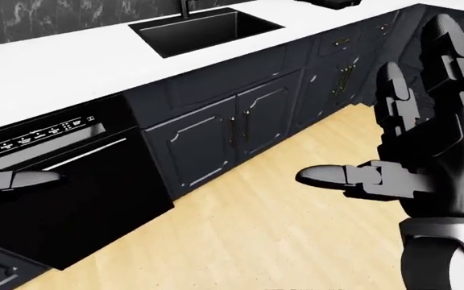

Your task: Navigate to the shelves.

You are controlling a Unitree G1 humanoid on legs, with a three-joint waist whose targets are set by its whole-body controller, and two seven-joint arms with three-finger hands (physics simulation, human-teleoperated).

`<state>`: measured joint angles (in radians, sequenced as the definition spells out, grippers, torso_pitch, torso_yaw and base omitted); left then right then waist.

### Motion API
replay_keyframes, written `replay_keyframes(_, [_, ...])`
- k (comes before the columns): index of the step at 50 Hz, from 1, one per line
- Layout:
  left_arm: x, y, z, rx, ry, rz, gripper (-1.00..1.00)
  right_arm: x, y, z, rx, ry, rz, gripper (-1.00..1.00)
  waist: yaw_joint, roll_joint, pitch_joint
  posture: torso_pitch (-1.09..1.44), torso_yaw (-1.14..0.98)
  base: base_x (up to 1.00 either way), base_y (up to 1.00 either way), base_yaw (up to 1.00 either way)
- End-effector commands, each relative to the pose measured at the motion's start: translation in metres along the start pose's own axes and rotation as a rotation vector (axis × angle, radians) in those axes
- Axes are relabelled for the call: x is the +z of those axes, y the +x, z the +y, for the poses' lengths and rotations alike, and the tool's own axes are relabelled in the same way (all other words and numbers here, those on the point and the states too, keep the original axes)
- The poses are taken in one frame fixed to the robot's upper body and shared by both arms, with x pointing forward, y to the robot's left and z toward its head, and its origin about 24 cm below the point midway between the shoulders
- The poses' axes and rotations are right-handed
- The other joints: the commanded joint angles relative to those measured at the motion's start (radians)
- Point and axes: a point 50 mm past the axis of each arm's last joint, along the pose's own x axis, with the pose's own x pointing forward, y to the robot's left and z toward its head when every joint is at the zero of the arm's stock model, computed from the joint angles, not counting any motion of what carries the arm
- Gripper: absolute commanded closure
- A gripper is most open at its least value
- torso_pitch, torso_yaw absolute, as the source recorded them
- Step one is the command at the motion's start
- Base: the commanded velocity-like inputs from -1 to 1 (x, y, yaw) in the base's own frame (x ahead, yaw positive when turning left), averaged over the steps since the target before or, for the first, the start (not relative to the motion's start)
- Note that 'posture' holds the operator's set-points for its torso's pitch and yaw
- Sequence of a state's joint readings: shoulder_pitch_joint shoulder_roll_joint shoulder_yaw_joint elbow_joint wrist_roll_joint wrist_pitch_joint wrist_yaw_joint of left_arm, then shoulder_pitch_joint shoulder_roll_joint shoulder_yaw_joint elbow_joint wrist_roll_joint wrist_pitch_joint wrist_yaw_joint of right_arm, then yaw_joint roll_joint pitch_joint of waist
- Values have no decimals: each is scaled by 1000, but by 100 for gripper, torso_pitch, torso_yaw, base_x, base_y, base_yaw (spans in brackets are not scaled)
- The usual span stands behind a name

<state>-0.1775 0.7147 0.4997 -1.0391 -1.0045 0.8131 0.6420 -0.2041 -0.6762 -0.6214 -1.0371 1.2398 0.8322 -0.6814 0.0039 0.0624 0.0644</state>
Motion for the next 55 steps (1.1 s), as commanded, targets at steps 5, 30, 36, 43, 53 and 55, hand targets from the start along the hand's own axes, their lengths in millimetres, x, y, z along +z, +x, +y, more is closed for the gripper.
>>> replay_keyframes(5, [7, 0, 2, 14, 2, -49, -100, 7, 0, 1, 2, -5, -45, -100, 0, -8, -21, 0, 0, 0, 0, -25])
replay_keyframes(30, [7, 0, 3, 21, -1, -51, -100, 6, -1, 1, 2, -4, -42, -100, -2, 0, -12, 0, 0, 0, 0, -25])
replay_keyframes(36, [6, 0, 1, 7, 2, -45, -100, 5, 0, 1, 0, -6, -41, -100, -1, -49, -16, 0, 0, 0, 0, -26])
replay_keyframes(43, [6, 0, 1, 7, 2, -45, -100, 4, -1, 0, -1, -6, -37, -100, -9, -109, -25, 0, 0, 0, 0, -26])
replay_keyframes(53, [6, 0, 1, 6, 2, -46, -100, 4, 0, 0, -6, -7, -34, -100, -5, 39, -26, 0, 0, 0, 0, -26])
replay_keyframes(55, [6, 0, 1, 5, 3, -46, -100, 4, 0, 0, -5, -7, -34, -100, 0, 9, -14, 0, 0, 0, 0, -26])
